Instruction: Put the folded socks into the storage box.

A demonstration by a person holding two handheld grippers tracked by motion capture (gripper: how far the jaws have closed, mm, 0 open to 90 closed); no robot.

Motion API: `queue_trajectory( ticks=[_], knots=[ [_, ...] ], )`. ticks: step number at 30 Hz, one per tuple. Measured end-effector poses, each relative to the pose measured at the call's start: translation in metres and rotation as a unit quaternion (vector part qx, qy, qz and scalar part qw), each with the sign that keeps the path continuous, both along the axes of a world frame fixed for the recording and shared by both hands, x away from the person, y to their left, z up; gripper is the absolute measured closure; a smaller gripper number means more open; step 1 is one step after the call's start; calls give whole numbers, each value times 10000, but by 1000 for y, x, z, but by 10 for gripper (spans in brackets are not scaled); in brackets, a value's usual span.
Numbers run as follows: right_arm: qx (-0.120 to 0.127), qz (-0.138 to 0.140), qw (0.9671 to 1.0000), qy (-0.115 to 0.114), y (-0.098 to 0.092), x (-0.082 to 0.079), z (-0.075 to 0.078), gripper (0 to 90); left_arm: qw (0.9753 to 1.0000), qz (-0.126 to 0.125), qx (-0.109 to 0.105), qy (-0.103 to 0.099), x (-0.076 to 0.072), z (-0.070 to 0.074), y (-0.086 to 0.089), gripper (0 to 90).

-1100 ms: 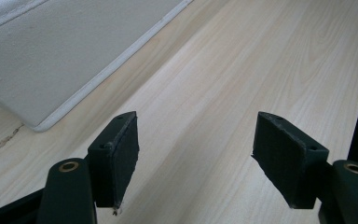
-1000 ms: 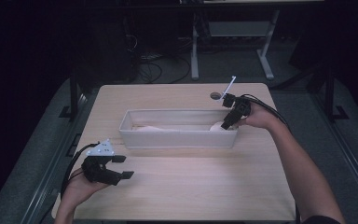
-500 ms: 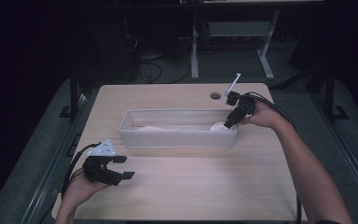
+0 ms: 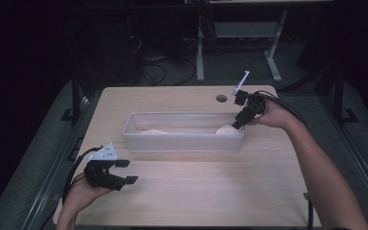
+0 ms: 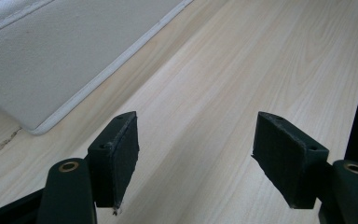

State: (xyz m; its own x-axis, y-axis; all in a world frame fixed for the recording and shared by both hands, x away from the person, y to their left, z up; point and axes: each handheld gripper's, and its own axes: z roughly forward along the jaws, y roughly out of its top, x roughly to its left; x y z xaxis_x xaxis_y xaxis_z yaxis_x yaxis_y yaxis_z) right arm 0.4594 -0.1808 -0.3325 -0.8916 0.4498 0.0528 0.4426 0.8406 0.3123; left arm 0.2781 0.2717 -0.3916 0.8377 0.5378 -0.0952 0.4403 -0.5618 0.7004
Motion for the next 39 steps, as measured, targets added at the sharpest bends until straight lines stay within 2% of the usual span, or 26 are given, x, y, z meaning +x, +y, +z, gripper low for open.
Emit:
queue_trajectory(
  ticks=[10, 18, 39],
  knots=[
    [-17, 6, 10000, -78, 0, -5, 14, 554, 10000, -26, 13, -10, 0, 1, 0, 306],
    [-44, 23, 10000, -86, -3, -12, 20, 550, 10000, -26, 7, -21, -1, 2, -1, 306],
    [75, 102, 9998, -184, -6, -43, 38, 492, 10000, -75, 9, -50, -3, 4, -5, 306]
  ],
)
